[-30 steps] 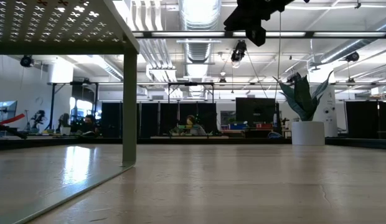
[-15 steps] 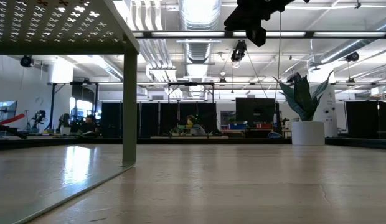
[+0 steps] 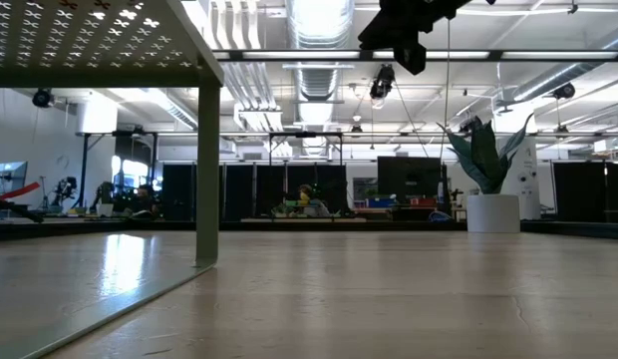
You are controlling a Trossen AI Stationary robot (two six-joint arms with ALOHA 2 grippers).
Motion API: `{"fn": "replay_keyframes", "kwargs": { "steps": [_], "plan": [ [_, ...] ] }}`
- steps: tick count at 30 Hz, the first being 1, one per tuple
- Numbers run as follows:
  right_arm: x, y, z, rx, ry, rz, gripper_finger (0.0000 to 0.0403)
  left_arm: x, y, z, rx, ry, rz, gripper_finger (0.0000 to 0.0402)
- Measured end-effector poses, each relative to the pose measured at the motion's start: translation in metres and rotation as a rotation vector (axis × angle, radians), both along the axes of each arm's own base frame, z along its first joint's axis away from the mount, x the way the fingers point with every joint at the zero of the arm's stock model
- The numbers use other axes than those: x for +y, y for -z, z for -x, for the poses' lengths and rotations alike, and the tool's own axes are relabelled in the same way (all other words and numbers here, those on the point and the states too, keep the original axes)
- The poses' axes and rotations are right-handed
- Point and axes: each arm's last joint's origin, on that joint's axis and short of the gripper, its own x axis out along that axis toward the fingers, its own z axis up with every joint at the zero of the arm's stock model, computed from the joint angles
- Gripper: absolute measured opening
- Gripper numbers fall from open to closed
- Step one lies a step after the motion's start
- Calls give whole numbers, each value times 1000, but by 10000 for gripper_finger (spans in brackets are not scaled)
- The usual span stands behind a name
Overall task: Pick & Place Mini bowls
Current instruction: Stack the red bowl on the red bowls on the shelf
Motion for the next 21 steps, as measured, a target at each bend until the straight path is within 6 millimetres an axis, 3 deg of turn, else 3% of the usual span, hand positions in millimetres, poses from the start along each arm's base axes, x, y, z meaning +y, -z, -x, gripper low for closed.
{"fn": "replay_keyframes", "kwargs": {
  "steps": [6,13,21],
  "plan": [
    [1,-2,2,-3,2,-40,57,2,-22,-1,-62,-103,44,0],
    [13,-12,13,-29,-81,-185,57,19,-53,-2,-337,-311,-76,0],
    [53,-1,29,234,-73,-431,57,39,-73,-3,-701,-583,-297,0]
  ]
}}
